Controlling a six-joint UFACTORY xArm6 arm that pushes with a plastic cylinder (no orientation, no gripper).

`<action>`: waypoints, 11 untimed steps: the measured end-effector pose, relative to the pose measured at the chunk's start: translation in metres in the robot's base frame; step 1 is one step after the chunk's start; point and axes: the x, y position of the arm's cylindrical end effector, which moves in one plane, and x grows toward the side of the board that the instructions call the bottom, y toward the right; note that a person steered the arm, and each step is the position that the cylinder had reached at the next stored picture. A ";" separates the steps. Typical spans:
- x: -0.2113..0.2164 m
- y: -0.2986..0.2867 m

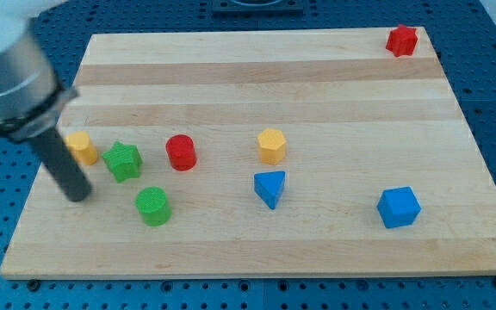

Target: Push the yellow heart towards the top left center of the board

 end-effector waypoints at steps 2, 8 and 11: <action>-0.001 -0.039; -0.104 0.027; -0.121 0.014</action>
